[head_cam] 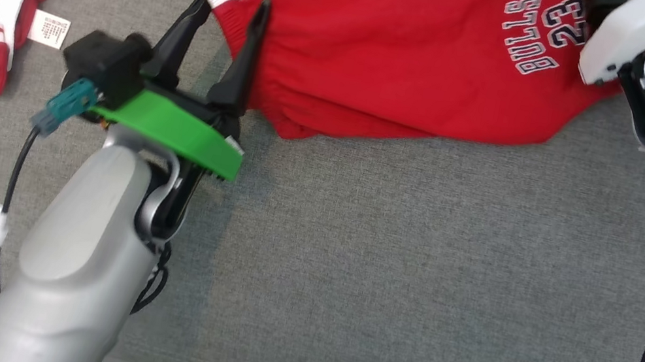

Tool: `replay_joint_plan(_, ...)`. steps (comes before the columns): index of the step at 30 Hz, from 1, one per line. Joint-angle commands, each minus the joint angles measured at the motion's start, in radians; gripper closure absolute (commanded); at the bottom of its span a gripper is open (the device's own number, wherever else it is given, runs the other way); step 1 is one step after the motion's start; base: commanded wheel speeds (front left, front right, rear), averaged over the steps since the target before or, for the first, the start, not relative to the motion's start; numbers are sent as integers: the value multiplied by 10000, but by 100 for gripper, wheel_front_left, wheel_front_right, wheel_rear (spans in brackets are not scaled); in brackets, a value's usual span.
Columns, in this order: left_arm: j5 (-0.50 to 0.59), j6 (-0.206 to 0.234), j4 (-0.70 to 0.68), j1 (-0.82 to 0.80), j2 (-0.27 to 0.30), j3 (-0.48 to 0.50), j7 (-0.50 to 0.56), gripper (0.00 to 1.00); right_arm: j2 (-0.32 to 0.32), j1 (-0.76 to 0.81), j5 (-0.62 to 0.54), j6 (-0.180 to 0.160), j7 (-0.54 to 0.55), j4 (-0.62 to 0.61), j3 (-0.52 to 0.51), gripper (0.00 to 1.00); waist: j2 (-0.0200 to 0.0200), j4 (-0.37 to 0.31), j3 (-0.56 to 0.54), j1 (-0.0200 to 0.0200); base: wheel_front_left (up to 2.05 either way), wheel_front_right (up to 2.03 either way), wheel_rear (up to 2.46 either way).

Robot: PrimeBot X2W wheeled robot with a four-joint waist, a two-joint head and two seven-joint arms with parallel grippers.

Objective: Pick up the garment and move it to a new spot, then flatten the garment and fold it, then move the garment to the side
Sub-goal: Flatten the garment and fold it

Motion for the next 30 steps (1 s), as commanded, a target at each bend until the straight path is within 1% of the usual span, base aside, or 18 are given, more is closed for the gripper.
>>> replay_joint_plan(1, 158, -27, -173, 319, 97, 219, -4, 0, -148, 261, 162, 2, -87, -50, 145, 0, 0, -94, -257, 0, 0, 0, 0)
replay_joint_plan(4, 423, -27, -750, 1045, 77, 774, -4, 0, -457, 497, 517, 2, -147, -141, 469, 0, 0, -101, -454, 0, 0, 0, 0)
replay_joint_plan(6, 538, -27, -1034, 1439, 15, 852, -2, 0, -644, 662, 751, 2, -165, -100, 589, 0, 0, -37, -558, 0, 0, 0, 0)
replay_joint_plan(7, 592, -27, -1005, 1581, 34, 727, -1, 0, -688, 731, 892, 2, -164, -63, 607, 0, 0, -4, -604, 0, 0, 0, 0)
replay_joint_plan(10, 730, -27, -1042, 1645, 146, 625, -4, 0, -645, 846, 1239, 2, -153, 51, 708, 0, 0, -6, -680, 0, 0, 0, 0)
replay_joint_plan(12, 771, -27, -1261, 1763, 108, 855, -4, 0, -563, 954, 1452, 2, -145, 137, 799, 0, 0, 1, -707, 0, 0, 0, 0)
replay_joint_plan(14, 857, -27, -1544, 1996, 19, 1158, -4, 0, -494, 1029, 1610, 2, -78, 205, 948, 0, 0, 9, -742, 0, 0, 0, 0)
replay_joint_plan(17, 1086, -27, -2281, 2382, -172, 1901, -4, 0, -452, 1151, 1822, 2, 101, 384, 1156, 0, 0, 79, -795, 0, 0, 0, 0)
replay_joint_plan(21, 1802, -27, -3246, 3227, -394, 2897, -2, 0, -445, 1256, 2003, 2, 268, 742, 1380, 0, 0, 221, -852, 0, 0, 0, 0)
replay_joint_plan(24, 2259, -27, -3667, 3795, -458, 3333, -4, 0, -386, 1341, 2109, 2, 480, 984, 1551, 0, 0, 321, -908, 0, 0, 0, 0)
replay_joint_plan(29, 2615, -27, -3932, 4524, -504, 3831, -4, 0, -287, 1464, 2317, 2, 962, 1383, 1804, 0, 0, 447, -1001, 0, 0, 0, 0)
replay_joint_plan(30, 2608, -27, -3961, 4577, -508, 3858, -4, 0, -251, 1506, 2349, 2, 1038, 1388, 1859, 22, 0, 460, -1013, 0, 0, 0, 0)
